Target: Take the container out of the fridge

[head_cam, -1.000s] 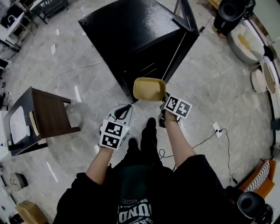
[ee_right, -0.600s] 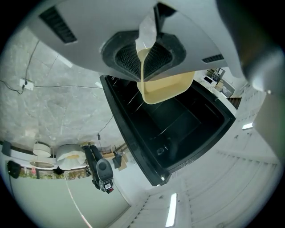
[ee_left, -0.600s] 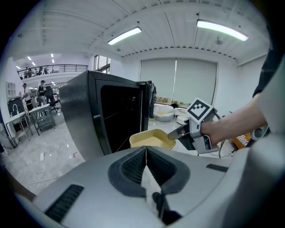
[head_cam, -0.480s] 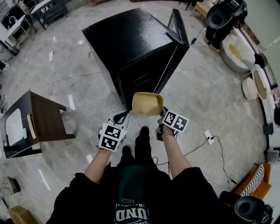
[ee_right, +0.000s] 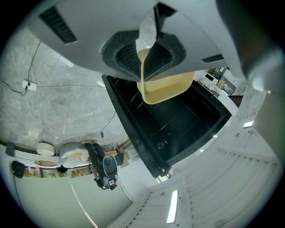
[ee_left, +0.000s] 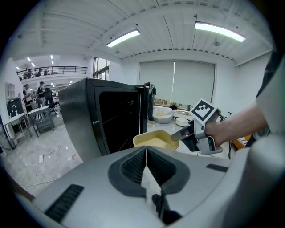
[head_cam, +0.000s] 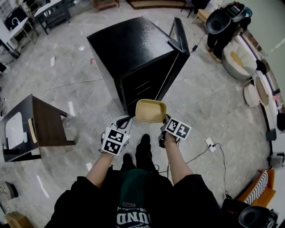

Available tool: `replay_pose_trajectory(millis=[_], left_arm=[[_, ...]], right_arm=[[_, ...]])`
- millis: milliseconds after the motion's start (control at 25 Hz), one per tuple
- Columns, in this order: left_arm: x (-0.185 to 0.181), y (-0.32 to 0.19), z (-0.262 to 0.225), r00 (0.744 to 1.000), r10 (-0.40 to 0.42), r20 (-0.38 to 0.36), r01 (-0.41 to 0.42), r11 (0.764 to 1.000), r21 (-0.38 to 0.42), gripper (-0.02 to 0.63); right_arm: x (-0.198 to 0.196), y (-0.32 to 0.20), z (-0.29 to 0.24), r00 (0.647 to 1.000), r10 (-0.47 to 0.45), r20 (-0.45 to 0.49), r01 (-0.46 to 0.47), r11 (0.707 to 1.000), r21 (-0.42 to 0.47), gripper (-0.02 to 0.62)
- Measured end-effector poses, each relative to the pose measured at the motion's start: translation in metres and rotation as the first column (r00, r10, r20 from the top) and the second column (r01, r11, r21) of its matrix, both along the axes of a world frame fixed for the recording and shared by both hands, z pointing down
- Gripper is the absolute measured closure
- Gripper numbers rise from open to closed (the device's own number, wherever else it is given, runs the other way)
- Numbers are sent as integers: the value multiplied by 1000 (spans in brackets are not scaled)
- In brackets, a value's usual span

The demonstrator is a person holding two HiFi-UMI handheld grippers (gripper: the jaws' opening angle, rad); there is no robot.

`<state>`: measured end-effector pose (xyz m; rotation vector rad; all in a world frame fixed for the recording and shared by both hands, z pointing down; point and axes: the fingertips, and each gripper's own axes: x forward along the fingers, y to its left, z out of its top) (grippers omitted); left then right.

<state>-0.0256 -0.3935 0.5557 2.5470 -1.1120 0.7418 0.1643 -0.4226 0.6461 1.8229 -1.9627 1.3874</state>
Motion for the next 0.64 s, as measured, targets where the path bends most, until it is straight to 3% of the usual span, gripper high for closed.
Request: replay_pose_trajectory(millis=[640], left_arm=[[0, -11, 3, 1000, -13, -17, 13, 1000, -3, 591]], right_arm=[[-1, -13, 1, 1000, -15, -12, 15, 1000, -15, 552]])
